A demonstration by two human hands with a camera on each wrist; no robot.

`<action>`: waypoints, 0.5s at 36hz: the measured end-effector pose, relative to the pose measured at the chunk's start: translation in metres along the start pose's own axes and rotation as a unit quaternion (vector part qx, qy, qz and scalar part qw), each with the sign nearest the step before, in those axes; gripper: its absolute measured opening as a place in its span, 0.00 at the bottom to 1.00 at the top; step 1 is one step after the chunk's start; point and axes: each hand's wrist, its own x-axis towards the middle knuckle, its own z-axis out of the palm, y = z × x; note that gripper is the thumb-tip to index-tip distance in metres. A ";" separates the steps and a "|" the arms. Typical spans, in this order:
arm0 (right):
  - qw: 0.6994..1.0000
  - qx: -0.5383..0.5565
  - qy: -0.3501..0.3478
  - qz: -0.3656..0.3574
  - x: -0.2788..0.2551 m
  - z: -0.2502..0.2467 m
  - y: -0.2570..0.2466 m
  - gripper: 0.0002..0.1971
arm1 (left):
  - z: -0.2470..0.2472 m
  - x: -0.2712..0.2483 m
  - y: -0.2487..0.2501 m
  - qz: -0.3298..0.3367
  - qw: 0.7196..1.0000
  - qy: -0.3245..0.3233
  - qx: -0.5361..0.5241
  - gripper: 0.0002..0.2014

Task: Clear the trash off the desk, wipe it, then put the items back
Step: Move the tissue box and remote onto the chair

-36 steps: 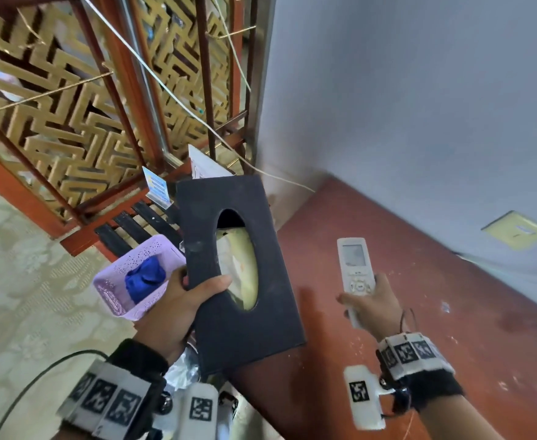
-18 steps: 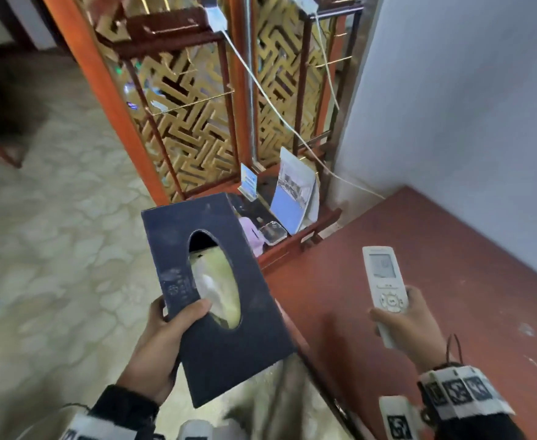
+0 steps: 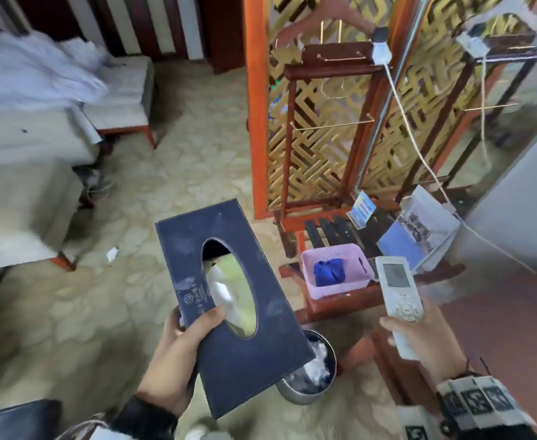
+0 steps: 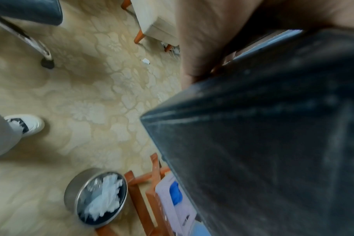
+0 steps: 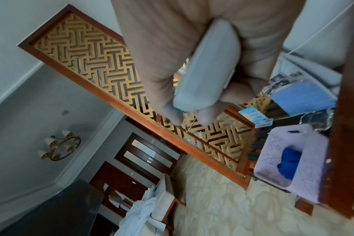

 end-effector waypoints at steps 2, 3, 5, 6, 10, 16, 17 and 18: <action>1.000 0.003 -0.012 -0.004 0.007 0.033 -0.017 0.18 | -0.027 0.013 0.015 0.007 1.000 0.014 0.004 0.37; 1.000 -0.005 -0.014 -0.006 0.009 0.051 -0.025 0.15 | -0.040 0.022 0.024 0.012 1.000 0.018 0.007 0.39; 0.999 -0.021 -0.013 -0.021 0.014 0.084 -0.040 0.09 | -0.066 0.039 0.040 0.022 0.999 0.027 0.012 0.42; 0.999 -0.024 -0.012 -0.028 0.016 0.099 -0.047 0.08 | -0.078 0.049 0.047 0.023 0.999 0.029 0.011 0.43; 0.998 -0.041 -0.016 -0.037 0.017 0.150 -0.077 0.11 | -0.108 0.087 0.075 0.008 1.000 0.009 0.020 0.44; 0.999 -0.053 -0.006 -0.006 0.026 0.179 -0.098 0.10 | -0.105 0.147 0.104 -0.019 0.998 -0.024 0.046 0.37; 0.999 -0.047 -0.006 -0.004 0.030 0.181 -0.100 0.10 | -0.101 0.159 0.107 -0.026 0.998 -0.032 0.048 0.34; 0.999 -0.046 0.006 0.004 0.036 0.183 -0.102 0.10 | -0.097 0.170 0.109 -0.035 0.997 -0.041 0.051 0.31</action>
